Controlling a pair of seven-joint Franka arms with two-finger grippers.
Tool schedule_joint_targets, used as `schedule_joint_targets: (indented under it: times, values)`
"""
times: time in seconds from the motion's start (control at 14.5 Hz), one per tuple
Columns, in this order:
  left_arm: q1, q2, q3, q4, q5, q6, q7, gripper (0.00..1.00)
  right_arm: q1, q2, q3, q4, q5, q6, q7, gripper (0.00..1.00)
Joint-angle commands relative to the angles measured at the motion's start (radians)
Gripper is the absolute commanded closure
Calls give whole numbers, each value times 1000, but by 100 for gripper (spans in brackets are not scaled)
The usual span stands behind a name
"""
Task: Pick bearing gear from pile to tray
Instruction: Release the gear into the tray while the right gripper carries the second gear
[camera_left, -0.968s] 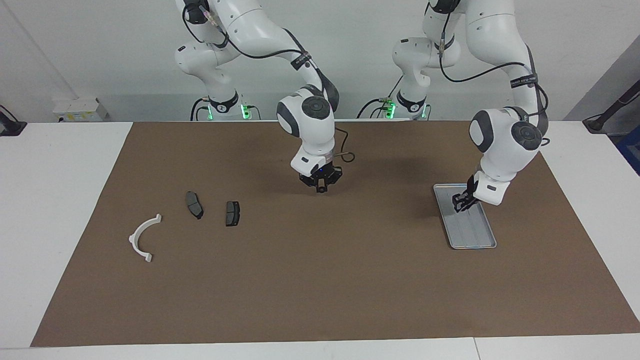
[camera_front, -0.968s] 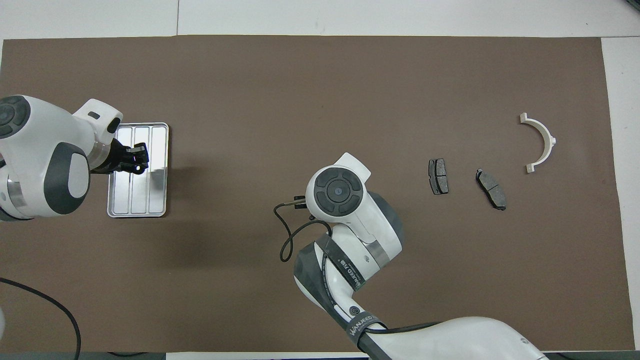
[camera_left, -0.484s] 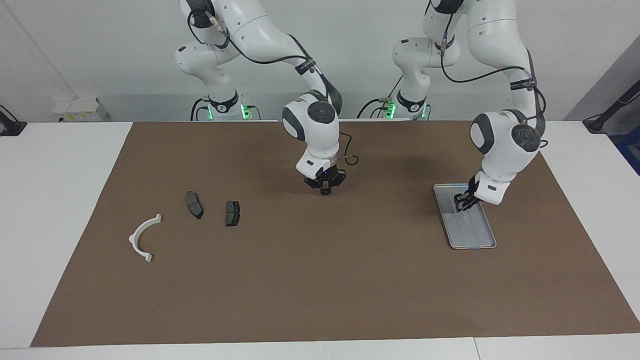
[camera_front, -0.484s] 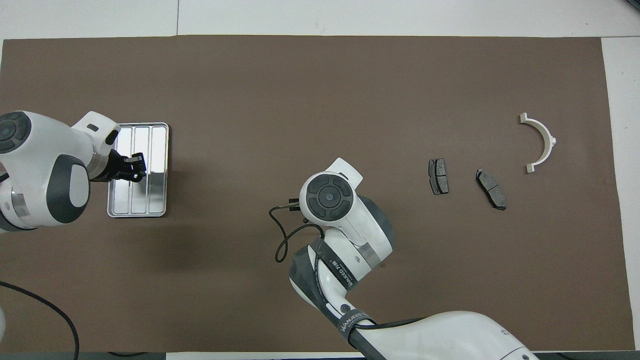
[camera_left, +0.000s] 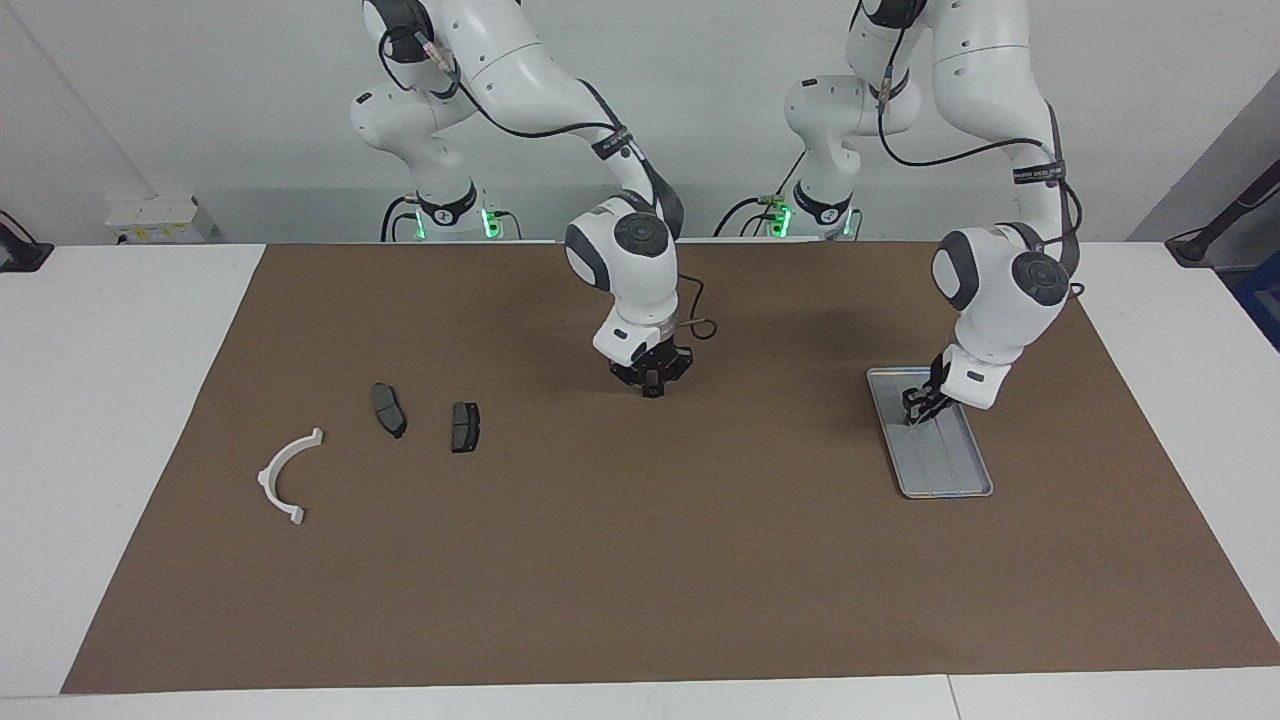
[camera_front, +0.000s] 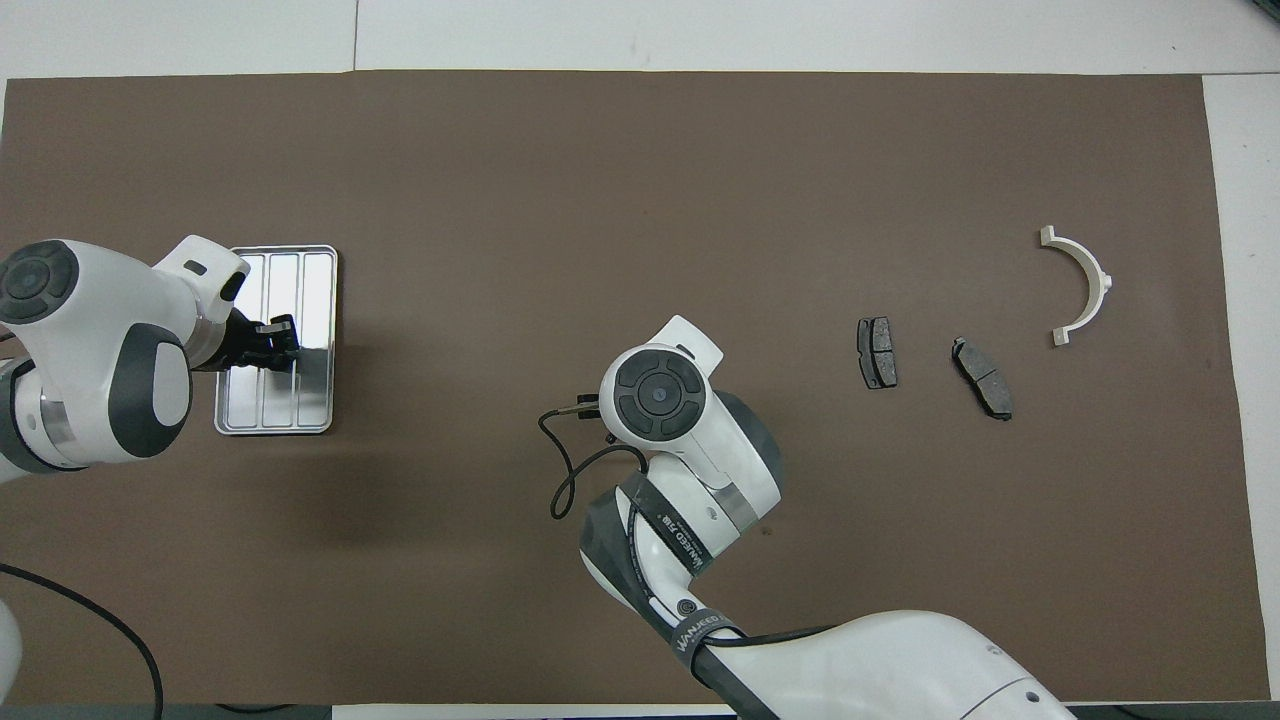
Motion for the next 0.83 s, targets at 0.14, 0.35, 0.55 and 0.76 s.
schedule_joint_targets:
  times: [0.14, 0.35, 0.55, 0.76]
  values:
    - [9, -14, -6, -28, 4, 30, 15, 33, -13, 3, 4, 3, 14, 15, -2, 0]
    - [9, -14, -6, -14, 4, 10, 18, 0, -20, -4, 4, 39, 16, -30, 8, 0]
    - [10, -20, -6, 21, 4, -22, 18, 0, -61, -36, 2, 101, 14, -135, 5, 0]
    - [3, -27, -6, 96, 4, -115, 10, 0, -127, -92, 2, 127, 13, -205, -31, 0]
